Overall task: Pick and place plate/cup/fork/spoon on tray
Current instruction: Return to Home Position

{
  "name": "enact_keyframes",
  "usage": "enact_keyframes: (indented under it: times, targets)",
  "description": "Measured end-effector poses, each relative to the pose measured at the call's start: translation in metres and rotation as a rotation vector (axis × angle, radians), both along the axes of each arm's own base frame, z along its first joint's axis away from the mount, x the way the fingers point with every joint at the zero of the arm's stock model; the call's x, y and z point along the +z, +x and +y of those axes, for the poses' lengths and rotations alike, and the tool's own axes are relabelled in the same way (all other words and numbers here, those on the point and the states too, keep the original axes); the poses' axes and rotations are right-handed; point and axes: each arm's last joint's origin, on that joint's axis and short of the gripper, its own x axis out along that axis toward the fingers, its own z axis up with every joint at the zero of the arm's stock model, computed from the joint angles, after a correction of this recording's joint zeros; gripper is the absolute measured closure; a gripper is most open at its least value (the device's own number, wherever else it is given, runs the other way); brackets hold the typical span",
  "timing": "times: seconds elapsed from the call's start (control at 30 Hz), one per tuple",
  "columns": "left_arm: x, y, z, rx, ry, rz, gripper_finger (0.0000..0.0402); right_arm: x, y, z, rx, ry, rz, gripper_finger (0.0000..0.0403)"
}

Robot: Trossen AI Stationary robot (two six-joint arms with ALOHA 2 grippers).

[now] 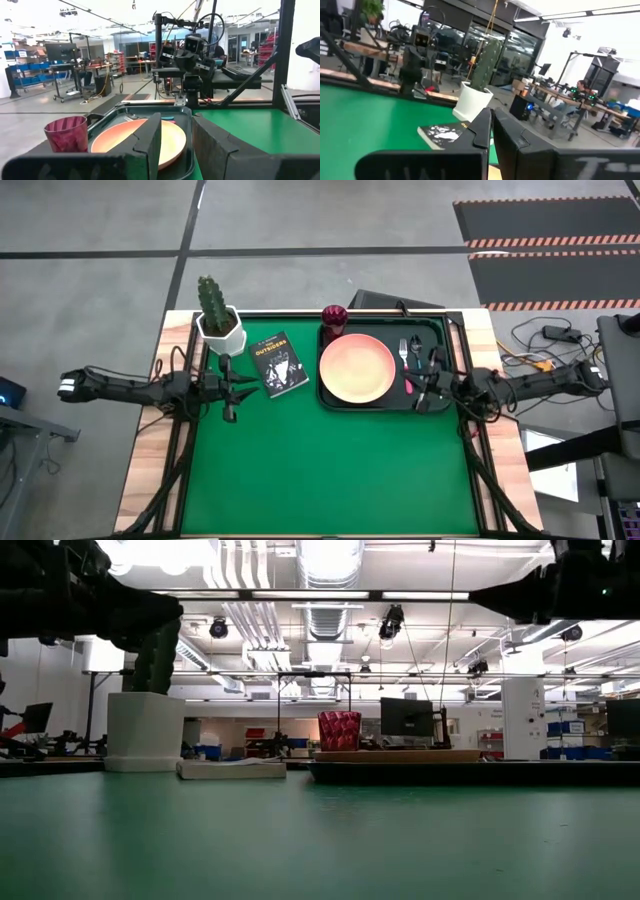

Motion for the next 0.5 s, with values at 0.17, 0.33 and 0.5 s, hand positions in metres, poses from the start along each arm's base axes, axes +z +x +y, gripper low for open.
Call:
enact_keyframes:
  times: [0.17, 0.33, 0.5]
  targets:
    - [-0.001, 0.000, 0.000, -0.001, -0.001, 0.004, 0.0314, 0.002, -0.013, 0.001, 0.056, -0.010, -0.083, 0.0394]
    - [-0.004, 0.001, 0.000, -0.002, -0.010, 0.034, 0.0314, 0.000, -0.024, 0.000, 0.070, -0.008, -0.148, 0.0394]
    - [-0.006, 0.001, 0.000, -0.004, -0.030, 0.055, 0.0314, -0.002, -0.032, 0.000, 0.080, 0.011, -0.148, 0.0394]
